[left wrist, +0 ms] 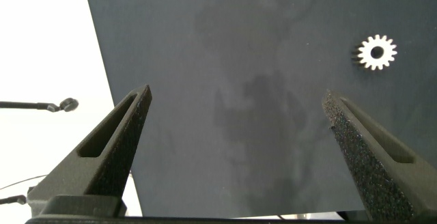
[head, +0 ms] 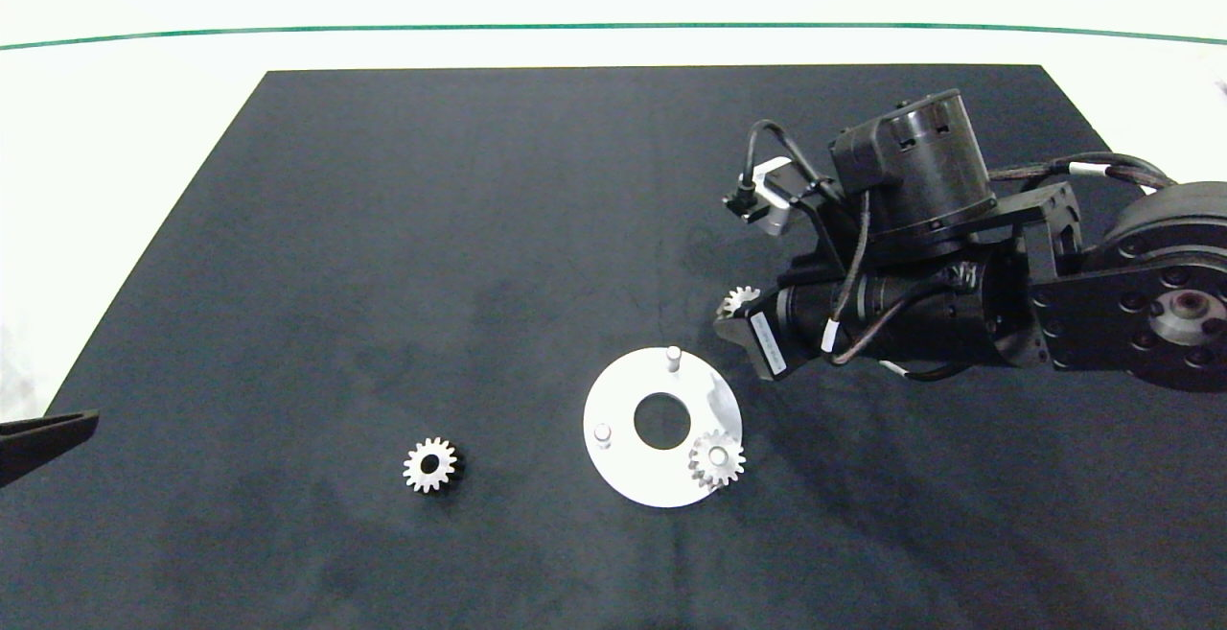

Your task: Install three planetary gears onto the carrier pins

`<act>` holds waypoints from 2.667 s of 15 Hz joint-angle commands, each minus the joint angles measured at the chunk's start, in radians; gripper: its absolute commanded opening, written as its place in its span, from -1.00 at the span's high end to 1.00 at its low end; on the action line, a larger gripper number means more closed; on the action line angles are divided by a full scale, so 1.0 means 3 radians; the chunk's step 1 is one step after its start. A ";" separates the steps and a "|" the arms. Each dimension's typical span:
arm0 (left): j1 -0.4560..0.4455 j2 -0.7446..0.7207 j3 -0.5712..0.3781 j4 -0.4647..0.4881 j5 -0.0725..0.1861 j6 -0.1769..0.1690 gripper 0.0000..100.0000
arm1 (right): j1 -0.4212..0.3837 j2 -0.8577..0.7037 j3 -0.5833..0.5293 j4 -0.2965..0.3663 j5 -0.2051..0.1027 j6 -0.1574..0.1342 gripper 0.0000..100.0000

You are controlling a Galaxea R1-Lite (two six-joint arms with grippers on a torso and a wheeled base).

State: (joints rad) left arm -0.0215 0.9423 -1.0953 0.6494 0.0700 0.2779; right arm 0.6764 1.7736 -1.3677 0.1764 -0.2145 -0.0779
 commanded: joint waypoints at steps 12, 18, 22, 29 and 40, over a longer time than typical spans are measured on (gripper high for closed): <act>-0.0010 0.0004 0.0000 0.0014 0.0002 0.0004 -1.00 | 0.0353 0.0500 -0.0355 0.0072 -0.0032 -0.0011 0.50; -0.0010 -0.0002 0.0005 0.0014 0.0002 0.0004 -1.00 | 0.0307 0.0490 -0.0350 0.0072 -0.0032 -0.0006 0.50; -0.0010 -0.0002 0.0000 0.0009 0.0002 0.0004 -1.00 | 0.0307 0.0464 -0.0345 0.0077 -0.0032 -0.0011 0.50; -0.0010 -0.0002 0.0005 0.0014 0.0002 0.0004 -1.00 | 0.0307 0.0474 -0.0314 0.0077 -0.0032 -0.0006 0.50; -0.0020 0.0004 0.0005 0.0014 0.0002 -0.0001 -1.00 | 0.0312 0.0474 -0.0324 0.0056 -0.0047 0.0081 -1.00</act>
State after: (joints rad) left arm -0.0274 0.9409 -1.0938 0.6498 0.0683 0.2760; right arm 0.7696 1.9185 -1.4664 0.1919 -0.2270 -0.0543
